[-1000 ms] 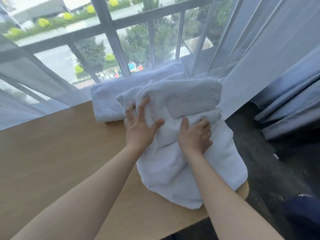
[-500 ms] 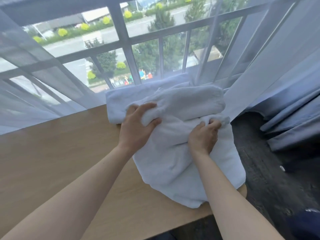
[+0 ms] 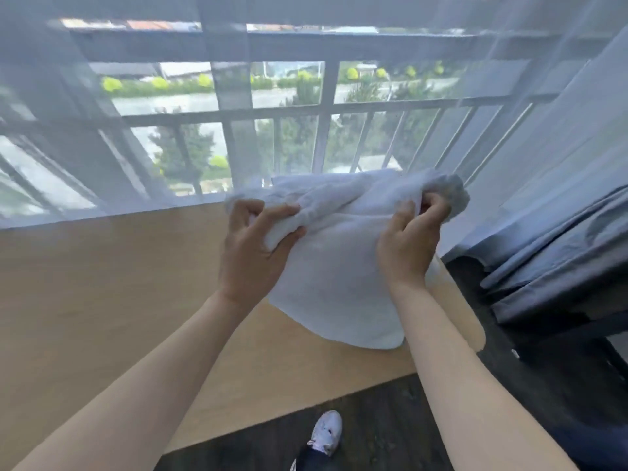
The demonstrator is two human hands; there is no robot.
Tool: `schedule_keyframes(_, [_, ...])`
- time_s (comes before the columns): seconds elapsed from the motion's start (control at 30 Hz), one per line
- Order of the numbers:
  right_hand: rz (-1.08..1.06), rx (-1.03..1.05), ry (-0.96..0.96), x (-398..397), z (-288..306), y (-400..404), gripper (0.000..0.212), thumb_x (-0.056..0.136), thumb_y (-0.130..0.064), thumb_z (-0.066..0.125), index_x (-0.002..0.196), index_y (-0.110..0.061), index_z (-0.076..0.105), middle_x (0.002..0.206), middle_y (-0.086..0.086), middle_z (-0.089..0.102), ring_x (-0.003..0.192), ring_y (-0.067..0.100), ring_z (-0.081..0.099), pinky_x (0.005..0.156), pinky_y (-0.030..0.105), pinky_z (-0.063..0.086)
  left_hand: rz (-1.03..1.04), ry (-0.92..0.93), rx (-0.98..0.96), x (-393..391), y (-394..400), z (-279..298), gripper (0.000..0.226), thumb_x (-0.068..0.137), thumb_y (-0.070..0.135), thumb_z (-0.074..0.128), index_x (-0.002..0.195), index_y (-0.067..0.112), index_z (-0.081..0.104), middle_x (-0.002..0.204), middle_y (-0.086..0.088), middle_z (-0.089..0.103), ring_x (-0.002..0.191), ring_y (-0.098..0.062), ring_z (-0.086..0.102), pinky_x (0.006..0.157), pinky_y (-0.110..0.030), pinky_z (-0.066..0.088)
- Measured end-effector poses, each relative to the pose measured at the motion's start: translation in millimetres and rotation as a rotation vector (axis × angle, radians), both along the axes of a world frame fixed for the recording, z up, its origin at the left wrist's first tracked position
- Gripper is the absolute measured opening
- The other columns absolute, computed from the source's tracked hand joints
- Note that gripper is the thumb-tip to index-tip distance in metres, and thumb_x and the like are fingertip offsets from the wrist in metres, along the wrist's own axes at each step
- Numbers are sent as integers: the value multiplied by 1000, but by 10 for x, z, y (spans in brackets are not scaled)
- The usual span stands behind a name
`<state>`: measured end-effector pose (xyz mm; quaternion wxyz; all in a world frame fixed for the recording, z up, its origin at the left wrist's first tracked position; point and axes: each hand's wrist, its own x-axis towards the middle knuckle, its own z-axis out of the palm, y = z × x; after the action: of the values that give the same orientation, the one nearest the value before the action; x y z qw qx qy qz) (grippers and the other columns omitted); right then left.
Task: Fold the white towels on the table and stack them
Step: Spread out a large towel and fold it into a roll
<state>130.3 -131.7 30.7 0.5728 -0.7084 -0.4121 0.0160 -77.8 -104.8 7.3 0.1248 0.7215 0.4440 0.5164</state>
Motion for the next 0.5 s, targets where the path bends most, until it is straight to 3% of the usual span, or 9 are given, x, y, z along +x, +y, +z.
schedule_keyframes(0.13, [148,-10,-37,-964,104,-235,12,102,-12,39,113,-13,36,100,-2,49,85,21,52,69,27,39,132,48,80,-996,-462,-3,25,88,36,73,111,33,65,106,3,42,87,-9,51,64,-30,50])
schedule_keyframes(0.2, [216,-9,-5,-1449,101,-269,13,100,-14,38,113,-12,37,96,-12,46,82,13,49,68,21,34,187,86,94,-1503,-641,-10,23,89,36,73,111,35,65,106,1,44,85,-11,53,57,-28,48])
schedule_keyframes(0.33, [341,-41,49,-2416,-81,-279,14,97,-18,38,111,-15,37,93,-22,44,74,5,43,67,20,30,321,193,67,-2506,-955,-100,22,91,39,67,112,36,63,107,3,41,86,-5,50,57,-9,28])
schedule_keyframes(0.5, [512,-174,81,-3433,-491,-175,15,98,-11,40,108,-20,33,92,-18,45,71,9,44,60,20,29,493,243,-45,-3430,-1194,-435,25,91,42,66,114,34,61,109,2,40,83,-8,48,54,-25,41])
